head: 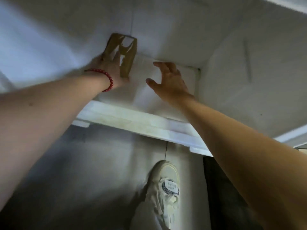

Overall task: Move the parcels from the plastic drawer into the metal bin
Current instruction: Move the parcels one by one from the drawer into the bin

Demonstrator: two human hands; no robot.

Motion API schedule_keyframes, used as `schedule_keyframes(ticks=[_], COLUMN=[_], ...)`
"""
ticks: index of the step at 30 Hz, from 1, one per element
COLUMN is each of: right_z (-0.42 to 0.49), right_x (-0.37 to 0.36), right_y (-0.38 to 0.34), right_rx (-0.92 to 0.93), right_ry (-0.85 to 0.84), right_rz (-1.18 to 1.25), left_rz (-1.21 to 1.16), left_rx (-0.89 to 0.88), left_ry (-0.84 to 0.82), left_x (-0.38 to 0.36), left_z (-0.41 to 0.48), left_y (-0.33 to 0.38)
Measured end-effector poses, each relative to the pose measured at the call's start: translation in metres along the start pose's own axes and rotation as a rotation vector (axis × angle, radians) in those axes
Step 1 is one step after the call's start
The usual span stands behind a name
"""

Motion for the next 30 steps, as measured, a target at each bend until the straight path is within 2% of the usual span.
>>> schedule_keyframes(ticks=[4, 14, 16, 19, 23, 27, 30], right_z=[0.012, 0.024, 0.026, 0.026, 0.012, -0.023, -0.059], right_x=[-0.009, -0.020, -0.020, -0.016, -0.005, 0.007, 0.022], right_y=[0.007, 0.008, 0.011, 0.019, 0.031, 0.033, 0.025], right_rx=[0.007, -0.011, -0.045, -0.139, -0.281, -0.316, -0.336], right_ry=[-0.022, -0.008, 0.001, 0.007, -0.007, -0.028, 0.007], right_rz=[0.001, 0.087, 0.133, 0.256, 0.312, 0.329, 0.490], left_rz=[0.022, -0.126, -0.226, -0.391, -0.449, -0.424, -0.400], left_rx=[0.007, 0.150, 0.157, 0.184, 0.073, -0.043, -0.082], left_ry=[-0.061, 0.152, 0.162, 0.078, 0.072, 0.106, 0.087], left_x=[-0.014, -0.011, -0.006, -0.008, -0.007, 0.023, 0.053], left_z=[0.019, 0.022, 0.022, 0.021, 0.004, -0.028, -0.055], left_y=[-0.001, 0.020, 0.021, 0.019, 0.024, 0.032, 0.035])
Point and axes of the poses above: each hand's wrist, its own z-axis towards the middle knuckle, its own x-axis out of the back of the hand, y = z × x, the point moved 3 cm from there along z, towards the middle knuckle, and after that the axes turned 5 degrees about -x, right-handed, at the moved point
